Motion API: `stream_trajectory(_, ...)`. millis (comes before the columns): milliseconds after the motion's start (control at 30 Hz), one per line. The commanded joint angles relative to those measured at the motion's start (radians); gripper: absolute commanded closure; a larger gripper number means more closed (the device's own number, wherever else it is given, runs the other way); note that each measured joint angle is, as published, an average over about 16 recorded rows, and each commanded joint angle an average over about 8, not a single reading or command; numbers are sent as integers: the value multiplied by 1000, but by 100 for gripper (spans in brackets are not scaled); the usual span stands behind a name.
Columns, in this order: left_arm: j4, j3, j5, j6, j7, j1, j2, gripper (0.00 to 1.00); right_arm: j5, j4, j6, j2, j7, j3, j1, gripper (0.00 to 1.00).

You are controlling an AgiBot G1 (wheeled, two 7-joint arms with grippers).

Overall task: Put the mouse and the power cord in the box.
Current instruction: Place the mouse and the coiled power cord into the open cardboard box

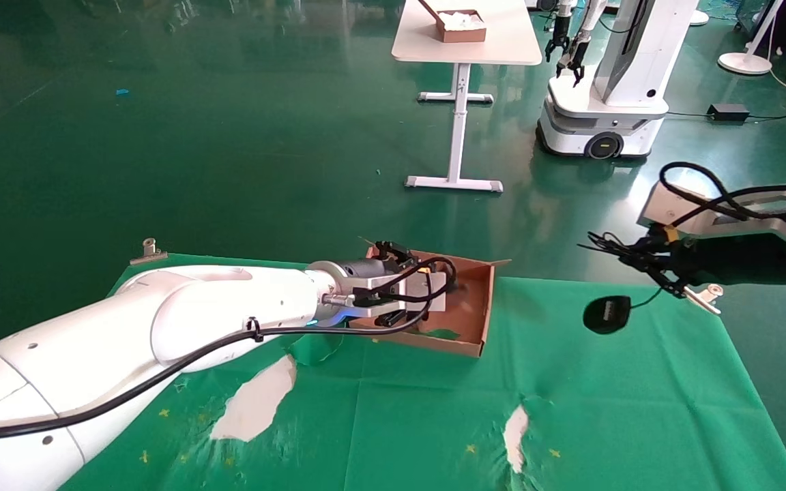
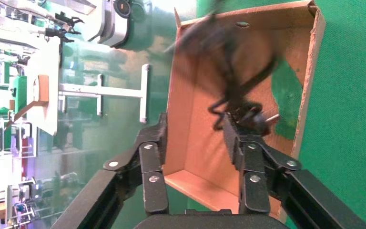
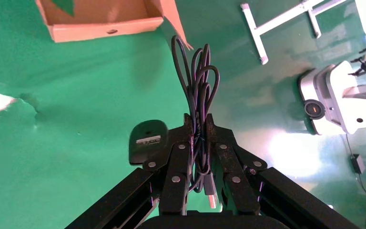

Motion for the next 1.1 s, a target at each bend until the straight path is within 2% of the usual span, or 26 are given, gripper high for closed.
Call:
stream_trajectory(33, 1, 18, -14, -7, -3, -5, 0, 0, 1, 10, -5, 0, 5, -2, -4, 100)
stream_trajectory(300, 17, 64, -57, -32, -12, -20, -1, 0, 23, 29, 1, -33, -6, 3, 4, 100)
stream_trajectory(533, 165, 75, -79, -70, -76, -59, -10, 0, 61, 2, 14, -113, -78, 5, 41, 100)
stream_trajectory(767, 321, 98, -56, -44, -131, -98, -31, 0, 66, -119, 104, -265, -205, -6, 81, 100)
stream_trajectory(967, 329, 111, -44, -15, -145, -101, -41, 0, 72, -301, 204, -433, -323, -19, 102, 100)
stream_trajectory(1100, 324, 114, -39, -14, -154, -102, -43, 0, 94, -402, 235, -513, -387, -35, 103, 100)
